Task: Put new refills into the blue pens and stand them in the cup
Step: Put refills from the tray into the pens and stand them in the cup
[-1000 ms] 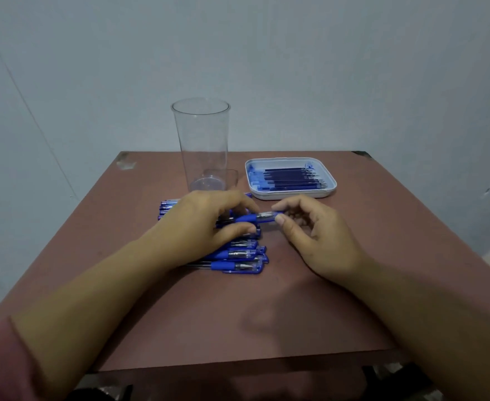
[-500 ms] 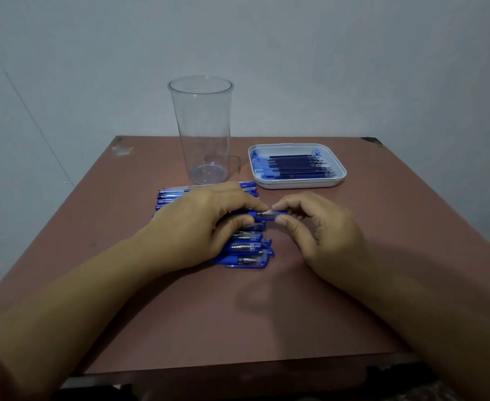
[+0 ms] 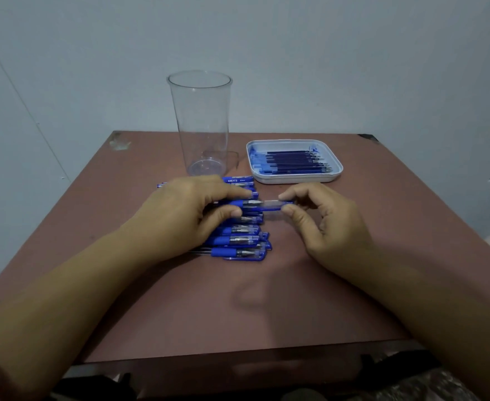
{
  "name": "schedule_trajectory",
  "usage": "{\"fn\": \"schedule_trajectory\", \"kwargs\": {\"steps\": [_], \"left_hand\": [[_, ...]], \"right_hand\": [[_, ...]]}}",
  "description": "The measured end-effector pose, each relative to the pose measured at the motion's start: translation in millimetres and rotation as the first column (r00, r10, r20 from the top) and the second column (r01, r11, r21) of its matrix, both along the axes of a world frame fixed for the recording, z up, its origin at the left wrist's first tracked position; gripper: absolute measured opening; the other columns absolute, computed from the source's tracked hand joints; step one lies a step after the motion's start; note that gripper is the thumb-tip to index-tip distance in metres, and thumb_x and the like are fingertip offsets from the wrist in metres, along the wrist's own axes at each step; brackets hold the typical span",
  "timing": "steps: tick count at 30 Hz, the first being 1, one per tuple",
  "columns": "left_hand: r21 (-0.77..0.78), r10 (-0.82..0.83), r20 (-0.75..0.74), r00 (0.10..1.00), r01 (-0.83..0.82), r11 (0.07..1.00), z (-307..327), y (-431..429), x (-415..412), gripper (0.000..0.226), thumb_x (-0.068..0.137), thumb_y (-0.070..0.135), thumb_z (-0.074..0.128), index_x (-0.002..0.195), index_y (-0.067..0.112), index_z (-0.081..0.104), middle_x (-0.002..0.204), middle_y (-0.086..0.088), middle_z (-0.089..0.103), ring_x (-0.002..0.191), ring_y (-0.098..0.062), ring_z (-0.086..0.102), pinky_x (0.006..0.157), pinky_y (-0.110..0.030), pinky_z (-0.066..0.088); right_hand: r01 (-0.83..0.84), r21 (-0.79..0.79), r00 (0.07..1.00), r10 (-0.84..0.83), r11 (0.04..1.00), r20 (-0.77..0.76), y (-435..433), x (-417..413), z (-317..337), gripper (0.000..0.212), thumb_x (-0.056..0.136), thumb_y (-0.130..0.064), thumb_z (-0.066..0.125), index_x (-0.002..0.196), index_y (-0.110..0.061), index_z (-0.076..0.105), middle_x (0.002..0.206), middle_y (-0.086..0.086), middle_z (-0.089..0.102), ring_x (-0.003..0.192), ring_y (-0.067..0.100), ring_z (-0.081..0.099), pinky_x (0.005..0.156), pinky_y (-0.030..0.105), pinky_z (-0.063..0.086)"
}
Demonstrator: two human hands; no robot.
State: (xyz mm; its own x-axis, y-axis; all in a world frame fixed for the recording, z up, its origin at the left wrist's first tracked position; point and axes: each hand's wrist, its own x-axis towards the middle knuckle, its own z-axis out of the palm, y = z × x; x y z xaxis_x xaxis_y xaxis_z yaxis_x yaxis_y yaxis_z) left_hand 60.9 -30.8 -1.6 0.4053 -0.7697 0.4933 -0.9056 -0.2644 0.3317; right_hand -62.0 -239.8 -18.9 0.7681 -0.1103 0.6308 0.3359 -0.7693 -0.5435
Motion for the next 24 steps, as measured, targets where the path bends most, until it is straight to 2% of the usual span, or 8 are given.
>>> {"fn": "schedule_trajectory", "kwargs": {"steps": [2,7,11,14,17,20,24], "left_hand": [[-0.052,0.078,-0.001,0.997,-0.078,0.996,0.3,4.0,5.0,0.037,0.085,0.054,0.052,0.108,0.032,0.071,0.090,0.018,0.068,0.078,-0.003,0.062,0.070,-0.035,0.055],[-0.065,0.062,0.047,0.997,-0.059,0.996,-1.6,3.9,9.6,0.037,0.085,0.055,0.056,0.105,0.029,0.074,0.088,0.015,0.070,0.074,-0.005,0.063,0.066,-0.033,0.054],[-0.079,0.046,0.017,0.999,-0.045,0.996,-3.1,0.4,6.2,0.036,0.085,0.054,0.056,0.107,0.031,0.074,0.084,0.015,0.067,0.071,-0.003,0.060,0.064,-0.034,0.053],[-0.097,0.044,0.012,0.999,-0.042,0.994,-2.4,-2.0,5.7,0.035,0.085,0.053,0.057,0.108,0.031,0.073,0.082,0.015,0.065,0.071,-0.002,0.058,0.064,-0.035,0.052],[-0.106,0.049,0.016,0.999,-0.047,0.993,-2.2,-2.5,6.8,0.036,0.085,0.053,0.058,0.107,0.030,0.074,0.082,0.013,0.067,0.072,-0.005,0.060,0.063,-0.037,0.052],[-0.106,0.038,0.023,0.999,-0.036,0.994,-2.9,-2.8,6.2,0.035,0.085,0.052,0.060,0.107,0.029,0.074,0.082,0.014,0.067,0.072,-0.004,0.060,0.062,-0.037,0.052],[-0.123,0.022,0.033,0.999,-0.017,0.992,-2.5,-3.6,6.1,0.032,0.085,0.048,0.062,0.107,0.029,0.074,0.083,0.014,0.067,0.073,-0.003,0.060,0.063,-0.035,0.052]], "right_hand": [[0.003,0.053,0.995,0.003,0.999,-0.102,-9.9,-1.4,1.5,0.012,0.090,-0.007,0.063,0.097,-0.017,0.063,0.084,-0.013,0.060,0.077,0.000,0.055,0.071,0.007,0.041],[-0.043,-0.052,0.948,0.024,0.998,-0.316,-27.6,-2.5,2.5,0.014,0.090,-0.014,0.066,0.093,-0.026,0.061,0.082,-0.019,0.057,0.081,0.001,0.055,0.072,0.008,0.040],[-0.044,-0.134,0.929,-0.009,0.990,-0.370,-28.4,4.0,-1.1,0.005,0.085,-0.033,0.058,0.090,-0.034,0.060,0.092,-0.017,0.056,0.095,0.000,0.049,0.077,0.009,0.037],[-0.041,-0.098,0.927,0.002,0.994,-0.375,-29.3,6.5,0.6,0.016,0.083,-0.036,0.055,0.099,-0.036,0.059,0.100,-0.020,0.054,0.102,0.001,0.048,0.077,0.016,0.043],[-0.040,-0.149,0.952,-0.008,0.988,-0.307,-25.8,14.0,10.4,0.025,0.085,-0.045,0.053,0.107,-0.036,0.060,0.104,-0.018,0.056,0.103,0.007,0.048,0.078,0.018,0.039],[-0.046,-0.179,0.979,0.008,0.983,-0.205,-13.5,26.1,20.4,0.037,0.085,-0.053,0.048,0.105,-0.028,0.068,0.096,-0.013,0.061,0.094,0.013,0.053,0.082,0.023,0.039],[-0.092,-0.154,0.988,0.070,0.984,-0.139,3.6,33.5,14.3,0.032,0.089,-0.049,0.052,0.093,-0.024,0.072,0.083,-0.013,0.064,0.082,0.011,0.054,0.076,0.020,0.038]]}}
